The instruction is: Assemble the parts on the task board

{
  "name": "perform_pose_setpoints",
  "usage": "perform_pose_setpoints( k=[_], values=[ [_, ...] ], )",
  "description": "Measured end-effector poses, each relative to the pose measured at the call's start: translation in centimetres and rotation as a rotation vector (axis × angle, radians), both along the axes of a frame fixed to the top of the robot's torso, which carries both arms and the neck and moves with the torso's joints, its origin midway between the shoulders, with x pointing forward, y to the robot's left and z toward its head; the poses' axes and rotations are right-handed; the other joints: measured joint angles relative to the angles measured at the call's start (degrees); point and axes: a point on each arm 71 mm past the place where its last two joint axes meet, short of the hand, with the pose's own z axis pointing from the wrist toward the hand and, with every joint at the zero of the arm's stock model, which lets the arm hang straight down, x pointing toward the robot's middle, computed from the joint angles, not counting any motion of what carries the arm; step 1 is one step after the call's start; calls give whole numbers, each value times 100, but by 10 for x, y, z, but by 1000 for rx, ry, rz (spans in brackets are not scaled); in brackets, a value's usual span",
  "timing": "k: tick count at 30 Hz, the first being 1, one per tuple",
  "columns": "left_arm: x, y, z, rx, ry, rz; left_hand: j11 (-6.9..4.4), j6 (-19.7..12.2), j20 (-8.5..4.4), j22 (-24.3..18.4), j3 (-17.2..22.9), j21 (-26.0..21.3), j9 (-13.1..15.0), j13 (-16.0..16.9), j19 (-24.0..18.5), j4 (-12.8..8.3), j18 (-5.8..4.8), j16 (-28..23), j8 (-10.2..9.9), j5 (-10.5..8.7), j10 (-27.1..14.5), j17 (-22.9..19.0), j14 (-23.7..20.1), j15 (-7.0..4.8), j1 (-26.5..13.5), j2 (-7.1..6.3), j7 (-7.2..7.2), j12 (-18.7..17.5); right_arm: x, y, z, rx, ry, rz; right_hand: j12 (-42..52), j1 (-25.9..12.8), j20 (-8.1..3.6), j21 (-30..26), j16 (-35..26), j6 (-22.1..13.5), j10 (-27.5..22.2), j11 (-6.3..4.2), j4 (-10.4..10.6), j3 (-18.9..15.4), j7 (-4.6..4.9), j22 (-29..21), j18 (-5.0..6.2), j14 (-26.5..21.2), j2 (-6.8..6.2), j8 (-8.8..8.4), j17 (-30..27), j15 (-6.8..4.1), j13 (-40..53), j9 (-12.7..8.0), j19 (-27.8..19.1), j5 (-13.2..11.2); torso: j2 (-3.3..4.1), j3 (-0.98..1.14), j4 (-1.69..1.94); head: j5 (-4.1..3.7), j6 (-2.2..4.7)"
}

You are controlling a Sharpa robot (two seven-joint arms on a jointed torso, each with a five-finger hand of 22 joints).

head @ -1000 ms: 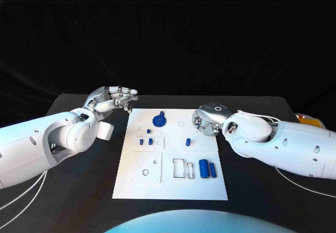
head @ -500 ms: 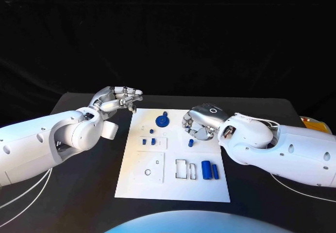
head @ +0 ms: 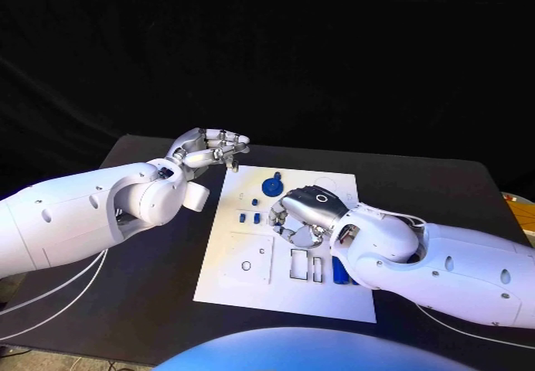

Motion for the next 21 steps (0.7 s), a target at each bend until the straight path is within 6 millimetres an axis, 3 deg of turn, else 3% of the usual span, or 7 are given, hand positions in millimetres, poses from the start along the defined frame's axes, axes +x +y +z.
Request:
perform_pose_setpoints(
  k=[6,21],
  values=[
    [1,-7,0,-6,-2,-10,20,-21,0,0,0,0,0,0,0,0,0,0,0,0,-20,-5,0,0,0,0,-19,0,-6,10,-17,8,35,16,-21,0,0,0,0,0,0,0,0,0,0,0,0,0,0,0,0,0,3,5,0,0,-8,1,12,137,-47],
    [3,-19,-1,-15,-2,-29,20,-20,0,-6,0,-22,-5,5,0,0,-1,-26,0,0,-20,-5,0,0,0,0,-19,21,-9,15,-37,9,67,27,-4,0,0,0,21,0,1,1,-1,0,0,0,0,0,0,-23,0,0,7,11,0,33,-1,4,4,605,-161]
  ],
)
